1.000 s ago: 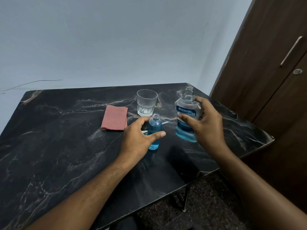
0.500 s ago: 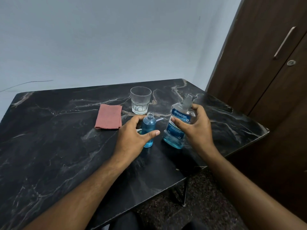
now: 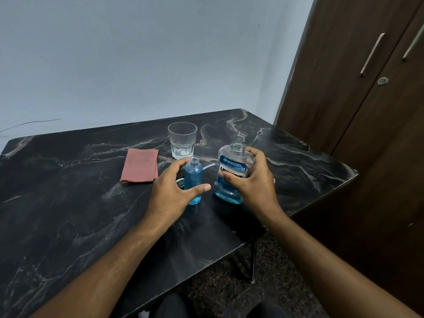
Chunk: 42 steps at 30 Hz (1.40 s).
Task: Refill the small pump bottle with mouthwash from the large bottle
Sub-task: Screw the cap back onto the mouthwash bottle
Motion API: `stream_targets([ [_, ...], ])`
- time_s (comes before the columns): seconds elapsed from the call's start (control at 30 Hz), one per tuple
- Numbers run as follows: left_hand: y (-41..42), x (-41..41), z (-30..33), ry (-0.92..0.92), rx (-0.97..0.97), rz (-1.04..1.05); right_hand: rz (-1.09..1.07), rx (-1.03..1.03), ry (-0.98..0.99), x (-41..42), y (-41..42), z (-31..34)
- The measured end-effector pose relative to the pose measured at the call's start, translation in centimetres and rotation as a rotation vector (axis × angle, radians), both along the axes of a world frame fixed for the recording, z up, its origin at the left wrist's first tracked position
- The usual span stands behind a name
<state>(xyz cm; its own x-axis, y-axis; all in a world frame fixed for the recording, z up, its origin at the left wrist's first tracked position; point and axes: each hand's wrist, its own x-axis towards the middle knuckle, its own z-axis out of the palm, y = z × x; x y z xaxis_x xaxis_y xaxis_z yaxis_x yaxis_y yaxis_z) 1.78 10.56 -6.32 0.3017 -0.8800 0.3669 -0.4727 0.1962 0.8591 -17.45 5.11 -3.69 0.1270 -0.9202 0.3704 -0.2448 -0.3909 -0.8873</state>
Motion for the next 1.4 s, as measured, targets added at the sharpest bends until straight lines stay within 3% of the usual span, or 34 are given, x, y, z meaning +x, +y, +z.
stream_targets([
  [0.27, 0.5, 0.2, 0.5, 0.017, -0.097, -0.055, 0.079, -0.015, 0.078, -2.7, 0.5, -0.6],
  [0.4, 0.9, -0.1, 1.3, 0.038, -0.232, -0.020, -0.058, -0.138, 0.082, -5.4, 0.7, -0.5],
  [0.5, 1.1, -0.5, 2.8, -0.121, -0.341, 0.083, -0.243, -0.181, 0.202, -7.1, -1.2, -0.8],
  [0.6, 1.4, -1.4, 4.5, -0.335, -0.343, 0.133, -0.309, -0.028, 0.402, -8.4, -3.2, -1.2],
  [0.7, 1.3, -2.7, 5.7, -0.374, -0.242, 0.076, -0.295, 0.168, 0.526, -8.6, -4.2, -1.8],
  [0.8, 0.8, -4.0, 6.3, -0.407, -0.176, 0.101, -0.317, 0.204, 0.598, -8.2, -4.3, -2.3],
  [0.97, -0.3, -6.0, 6.9, -0.512, -0.107, 0.147, -0.313, 0.105, 0.377, -7.7, -3.5, -0.6],
  [1.13, -1.0, -6.8, 7.1, -0.634, -0.117, 0.211, 0.030, 0.031, 0.087, -5.9, -1.6, 5.4],
  [1.2, -0.9, -7.0, 7.1, -0.644, -0.119, 0.218, 0.063, -0.016, 0.034, -5.4, -0.9, 7.8],
  [1.3, -0.6, -7.2, 7.2, -0.646, -0.125, 0.217, -0.009, -0.181, 0.310, -5.2, -0.7, 10.2],
  [1.4, -0.4, -7.4, 7.4, -0.653, -0.123, 0.227, 0.059, -0.279, 0.611, -4.9, -0.6, 11.4],
])
